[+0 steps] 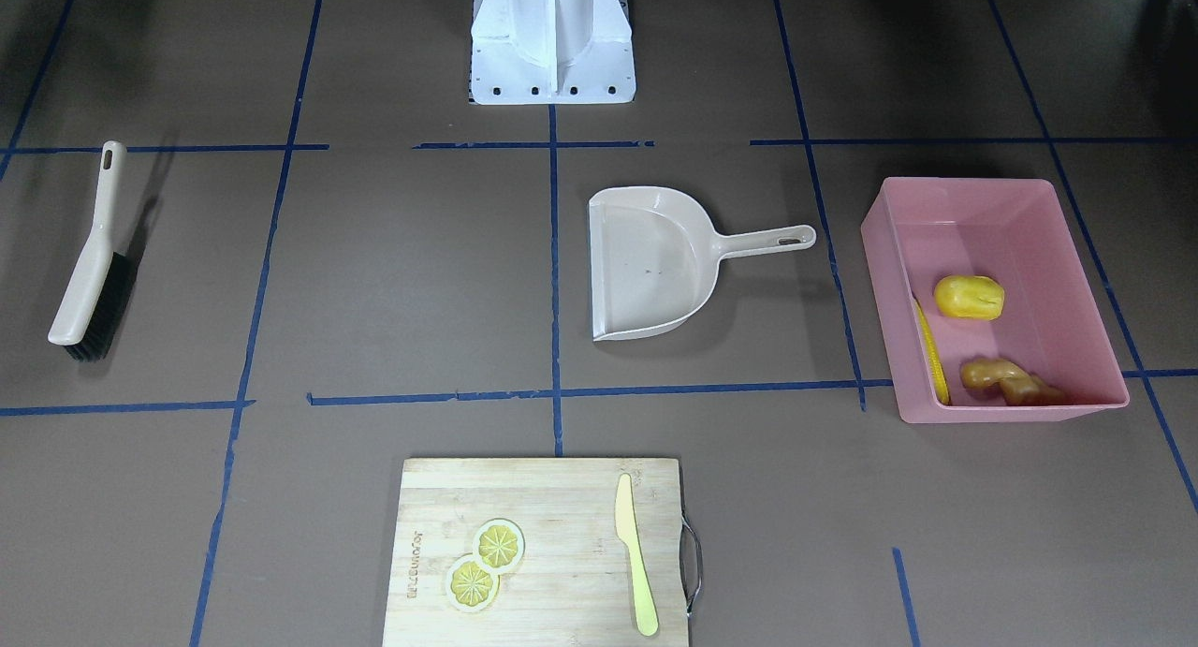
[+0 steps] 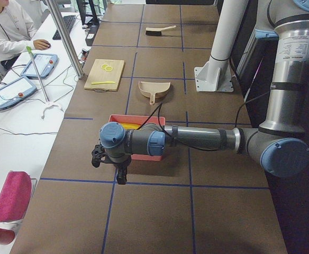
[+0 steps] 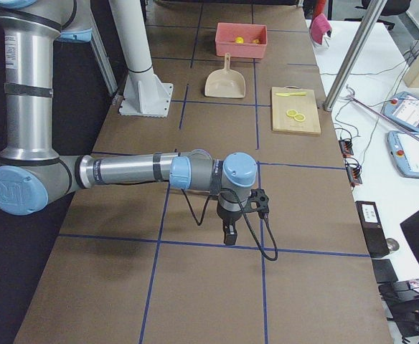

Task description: Sweep and dump trash into bin

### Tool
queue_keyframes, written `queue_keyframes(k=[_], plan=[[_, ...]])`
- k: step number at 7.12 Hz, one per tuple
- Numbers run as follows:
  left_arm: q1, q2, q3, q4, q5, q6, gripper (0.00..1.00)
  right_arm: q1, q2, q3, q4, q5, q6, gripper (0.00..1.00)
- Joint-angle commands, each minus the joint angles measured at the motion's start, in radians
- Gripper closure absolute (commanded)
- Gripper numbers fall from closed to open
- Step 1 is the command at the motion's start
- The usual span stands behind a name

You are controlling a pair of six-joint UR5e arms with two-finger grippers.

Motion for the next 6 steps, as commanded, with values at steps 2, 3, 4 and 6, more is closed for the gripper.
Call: queue_keyframes(k=[2,3,4,6], plan=[[-0.001,0.034,-0.024,-0.021,-0.014,-0.001,0.00,-0.001,0.028,-0.057,-0.001,0.002,0.008,0.00],[-0.001,0.034,-0.053,-0.026,-0.013,-0.001,0.00,-0.001,0.031,-0.080,0.001,0.002,0.047,0.00],[-0.001,0.034,-0.067,-0.021,-0.008,-0.001,0.00,-0.001,0.031,-0.078,0.002,0.002,0.054,0.00],[-0.001,0.038,-0.072,-0.012,-0.002,-0.001,0.00,0.001,0.031,-0.080,0.002,0.004,0.048,0.00]])
